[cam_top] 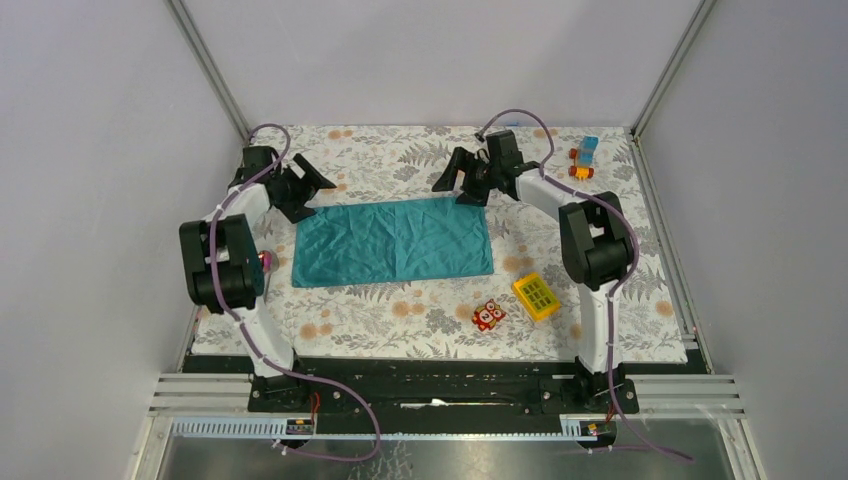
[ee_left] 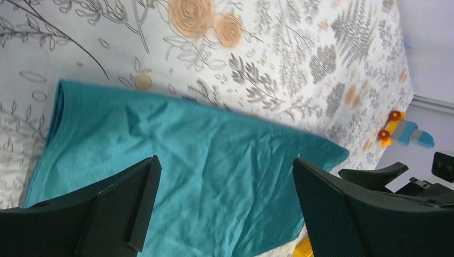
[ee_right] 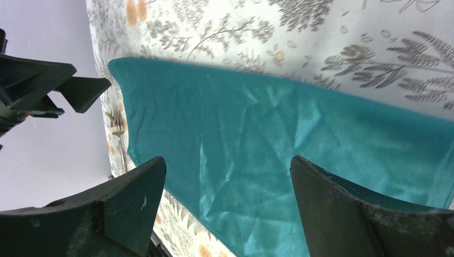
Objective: Fold the napkin into a case and place the utensils inside
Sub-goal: Smooth out the rectangle-folded napkin at the center of the board.
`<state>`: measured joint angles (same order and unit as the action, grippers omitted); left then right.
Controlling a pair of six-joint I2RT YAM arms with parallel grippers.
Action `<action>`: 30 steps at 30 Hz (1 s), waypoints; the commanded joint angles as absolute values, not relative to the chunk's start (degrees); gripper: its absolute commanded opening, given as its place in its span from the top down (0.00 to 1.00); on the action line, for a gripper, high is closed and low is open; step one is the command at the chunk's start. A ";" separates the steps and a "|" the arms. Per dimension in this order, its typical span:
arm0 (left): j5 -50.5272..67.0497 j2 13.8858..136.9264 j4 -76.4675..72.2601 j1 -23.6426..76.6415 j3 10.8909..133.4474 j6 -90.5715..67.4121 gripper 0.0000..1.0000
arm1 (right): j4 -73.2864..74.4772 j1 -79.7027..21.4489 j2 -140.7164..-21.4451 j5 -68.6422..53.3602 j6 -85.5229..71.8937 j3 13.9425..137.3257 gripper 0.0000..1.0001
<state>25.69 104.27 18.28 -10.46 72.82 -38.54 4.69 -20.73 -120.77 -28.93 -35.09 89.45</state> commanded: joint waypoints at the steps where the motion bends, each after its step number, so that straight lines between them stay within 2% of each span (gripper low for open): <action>1: 25.75 108.98 15.03 -10.86 77.43 -39.48 0.01 | 3.12 -18.81 -125.90 -33.06 -38.34 94.78 0.07; 16: 24.73 115.09 13.50 -13.12 76.32 -37.99 0.01 | 5.67 -14.89 -130.55 -30.40 -33.02 94.31 0.07; 23: 28.98 111.22 13.78 -13.15 80.11 -41.15 0.01 | 4.96 -14.92 -126.96 -35.31 -35.67 97.45 0.06; 30: 30.18 116.53 12.78 -13.14 83.07 -42.75 0.01 | 2.07 -14.86 -129.90 -37.07 -38.82 98.90 0.06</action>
<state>28.12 114.50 15.29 -12.78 80.01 -41.69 4.01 -15.22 -129.93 -35.31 -37.39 96.14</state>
